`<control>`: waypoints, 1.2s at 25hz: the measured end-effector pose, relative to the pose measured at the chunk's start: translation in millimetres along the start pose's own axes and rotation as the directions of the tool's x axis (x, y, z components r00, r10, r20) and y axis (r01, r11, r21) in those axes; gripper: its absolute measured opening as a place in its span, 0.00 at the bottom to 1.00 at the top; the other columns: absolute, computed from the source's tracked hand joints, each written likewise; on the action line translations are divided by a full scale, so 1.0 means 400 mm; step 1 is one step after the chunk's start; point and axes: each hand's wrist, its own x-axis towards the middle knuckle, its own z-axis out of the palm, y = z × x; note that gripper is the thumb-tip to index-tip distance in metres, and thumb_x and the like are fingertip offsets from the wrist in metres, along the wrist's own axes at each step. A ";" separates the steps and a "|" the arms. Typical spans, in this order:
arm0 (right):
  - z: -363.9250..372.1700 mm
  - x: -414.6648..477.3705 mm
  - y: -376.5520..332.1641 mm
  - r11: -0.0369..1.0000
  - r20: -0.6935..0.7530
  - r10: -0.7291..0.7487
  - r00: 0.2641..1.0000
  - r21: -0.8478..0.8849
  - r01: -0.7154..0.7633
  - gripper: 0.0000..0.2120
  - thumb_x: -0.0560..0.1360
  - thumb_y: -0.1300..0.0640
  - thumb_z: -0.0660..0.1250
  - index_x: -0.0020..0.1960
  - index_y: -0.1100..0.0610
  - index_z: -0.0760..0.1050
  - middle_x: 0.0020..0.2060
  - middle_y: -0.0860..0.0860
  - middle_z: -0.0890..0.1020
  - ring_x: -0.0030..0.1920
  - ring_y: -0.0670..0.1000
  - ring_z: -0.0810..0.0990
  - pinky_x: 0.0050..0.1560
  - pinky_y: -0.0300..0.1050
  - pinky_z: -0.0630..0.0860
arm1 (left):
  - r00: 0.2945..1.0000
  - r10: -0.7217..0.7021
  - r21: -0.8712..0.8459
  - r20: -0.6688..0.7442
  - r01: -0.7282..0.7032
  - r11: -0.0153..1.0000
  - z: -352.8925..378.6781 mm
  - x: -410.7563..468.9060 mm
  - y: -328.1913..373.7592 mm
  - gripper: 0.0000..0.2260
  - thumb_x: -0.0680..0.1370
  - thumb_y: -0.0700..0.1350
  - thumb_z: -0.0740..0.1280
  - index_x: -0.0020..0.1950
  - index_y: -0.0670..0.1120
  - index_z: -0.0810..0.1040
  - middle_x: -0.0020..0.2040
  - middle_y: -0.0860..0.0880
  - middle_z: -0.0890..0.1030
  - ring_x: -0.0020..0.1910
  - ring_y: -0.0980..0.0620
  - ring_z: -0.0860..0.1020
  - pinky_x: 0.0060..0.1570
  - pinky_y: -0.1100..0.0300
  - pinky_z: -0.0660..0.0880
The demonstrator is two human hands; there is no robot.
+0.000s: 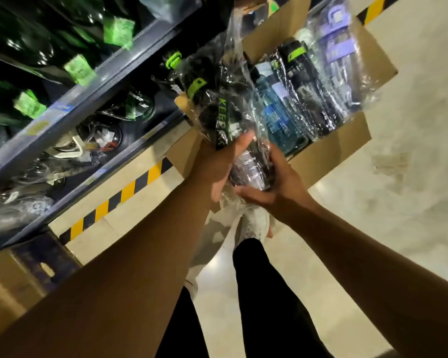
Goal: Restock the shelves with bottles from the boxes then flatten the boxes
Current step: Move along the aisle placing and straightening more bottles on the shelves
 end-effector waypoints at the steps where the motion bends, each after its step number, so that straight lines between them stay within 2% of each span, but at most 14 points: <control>1: -0.017 -0.005 -0.017 0.999 0.023 -0.020 1.000 0.026 0.020 0.32 0.73 0.59 0.74 0.73 0.59 0.64 0.50 0.38 0.82 0.50 0.34 0.80 0.49 0.30 0.77 | 1.000 0.004 -0.030 -0.011 -0.005 1.000 0.001 0.004 0.000 0.33 0.67 0.55 0.78 0.68 0.44 0.77 0.63 0.42 0.81 0.62 0.39 0.80 0.63 0.35 0.74; 2: -0.035 0.004 -0.021 1.000 -0.004 -0.021 1.000 -0.018 0.021 0.30 0.75 0.53 0.71 0.73 0.58 0.64 0.53 0.40 0.82 0.52 0.36 0.80 0.51 0.33 0.78 | 0.999 0.017 -0.047 -0.047 -0.019 0.999 -0.002 0.008 0.000 0.32 0.66 0.55 0.78 0.67 0.45 0.78 0.62 0.42 0.82 0.61 0.40 0.80 0.63 0.35 0.74; 4: -0.076 0.068 0.009 0.931 -0.199 -0.044 0.979 -0.364 -0.032 0.35 0.75 0.38 0.64 0.75 0.55 0.62 0.65 0.51 0.75 0.61 0.49 0.77 0.62 0.51 0.76 | 0.985 0.040 -0.031 -0.167 -0.046 0.998 -0.021 0.025 -0.001 0.36 0.61 0.57 0.79 0.66 0.45 0.78 0.59 0.45 0.84 0.58 0.43 0.82 0.61 0.40 0.77; 7: -0.107 0.211 0.073 0.544 -0.310 0.003 0.951 -0.797 -0.262 0.46 0.74 0.34 0.65 0.80 0.54 0.47 0.76 0.63 0.59 0.74 0.66 0.60 0.72 0.62 0.62 | 0.957 0.060 0.048 -0.282 -0.048 0.998 -0.062 0.039 -0.034 0.40 0.61 0.56 0.81 0.68 0.43 0.74 0.54 0.48 0.84 0.48 0.52 0.84 0.49 0.53 0.81; 9: -0.112 0.288 0.085 0.447 -0.302 0.111 0.947 -0.836 -0.319 0.53 0.72 0.35 0.69 0.80 0.52 0.38 0.78 0.63 0.52 0.76 0.67 0.56 0.71 0.64 0.62 | 0.950 0.067 0.058 -0.306 -0.052 0.997 -0.098 0.039 -0.084 0.41 0.61 0.56 0.82 0.68 0.42 0.74 0.51 0.50 0.84 0.44 0.55 0.83 0.45 0.57 0.79; 11: -0.099 0.337 0.100 0.445 -0.320 0.177 0.931 -0.818 -0.365 0.56 0.71 0.39 0.72 0.80 0.52 0.35 0.78 0.63 0.52 0.74 0.67 0.60 0.66 0.62 0.69 | 0.947 0.025 0.023 -0.321 -0.019 1.000 -0.143 0.042 -0.130 0.47 0.55 0.61 0.82 0.69 0.44 0.74 0.57 0.47 0.84 0.52 0.48 0.84 0.53 0.49 0.81; 13: -0.093 0.345 0.135 0.413 -0.340 0.122 0.933 -0.837 -0.359 0.55 0.72 0.43 0.74 0.80 0.52 0.36 0.77 0.63 0.55 0.72 0.66 0.65 0.61 0.60 0.73 | 0.949 0.007 -0.021 -0.316 -0.014 1.000 -0.173 0.045 -0.169 0.45 0.54 0.60 0.82 0.68 0.47 0.75 0.57 0.42 0.84 0.54 0.42 0.83 0.53 0.37 0.80; 18: -0.086 0.230 0.142 0.544 -0.351 0.032 0.936 -0.780 -0.311 0.53 0.69 0.41 0.72 0.80 0.48 0.40 0.72 0.58 0.67 0.65 0.61 0.72 0.58 0.57 0.76 | 0.956 0.054 -0.084 -0.287 -0.081 0.993 -0.200 0.001 -0.174 0.39 0.62 0.51 0.82 0.70 0.41 0.74 0.63 0.39 0.81 0.59 0.37 0.81 0.59 0.35 0.77; 20: -0.042 0.163 0.116 0.655 -0.348 0.028 0.937 -0.702 -0.280 0.52 0.69 0.41 0.73 0.80 0.48 0.42 0.72 0.57 0.68 0.65 0.60 0.74 0.59 0.56 0.76 | 0.965 0.096 -0.112 -0.245 -0.126 0.986 -0.206 -0.031 -0.152 0.36 0.68 0.42 0.79 0.73 0.37 0.70 0.67 0.37 0.77 0.60 0.42 0.81 0.56 0.47 0.81; 22: 0.011 0.100 0.089 0.763 -0.335 0.007 0.942 -0.607 -0.221 0.51 0.68 0.40 0.74 0.79 0.48 0.46 0.70 0.55 0.72 0.63 0.58 0.76 0.60 0.55 0.77 | 0.958 0.103 -0.058 -0.268 -0.123 0.991 -0.211 -0.065 -0.129 0.30 0.72 0.40 0.77 0.72 0.38 0.70 0.60 0.42 0.81 0.45 0.58 0.84 0.41 0.67 0.80; 23: 0.041 0.065 0.074 0.835 -0.315 -0.006 0.949 -0.523 -0.169 0.50 0.67 0.41 0.75 0.78 0.47 0.49 0.67 0.52 0.75 0.61 0.56 0.78 0.59 0.54 0.78 | 0.950 0.111 -0.008 -0.293 -0.118 0.993 -0.220 -0.087 -0.119 0.28 0.73 0.43 0.77 0.70 0.41 0.72 0.55 0.45 0.83 0.37 0.62 0.82 0.33 0.70 0.77; 24: 0.069 0.032 0.054 0.900 -0.300 -0.029 0.953 -0.424 -0.106 0.48 0.66 0.43 0.76 0.77 0.47 0.53 0.62 0.48 0.78 0.58 0.53 0.80 0.57 0.51 0.79 | 0.952 0.109 0.013 -0.286 -0.110 0.994 -0.230 -0.110 -0.106 0.28 0.71 0.48 0.78 0.68 0.44 0.74 0.52 0.44 0.83 0.35 0.61 0.81 0.30 0.69 0.75; 27: 0.173 -0.081 -0.024 0.986 -0.274 -0.053 0.960 -0.165 0.008 0.38 0.67 0.54 0.79 0.70 0.47 0.62 0.53 0.39 0.81 0.53 0.47 0.82 0.54 0.44 0.80 | 0.974 0.121 0.045 -0.189 -0.115 0.992 -0.295 -0.207 -0.075 0.29 0.65 0.56 0.79 0.63 0.48 0.78 0.54 0.43 0.85 0.43 0.49 0.81 0.38 0.59 0.78; 30: 0.301 -0.210 -0.119 0.993 -0.215 -0.066 0.974 0.085 0.086 0.36 0.68 0.63 0.77 0.71 0.55 0.64 0.57 0.48 0.82 0.58 0.47 0.82 0.58 0.47 0.79 | 0.955 0.189 0.066 -0.230 -0.178 0.982 -0.382 -0.372 -0.041 0.23 0.69 0.51 0.79 0.61 0.48 0.78 0.52 0.44 0.86 0.42 0.48 0.83 0.39 0.55 0.80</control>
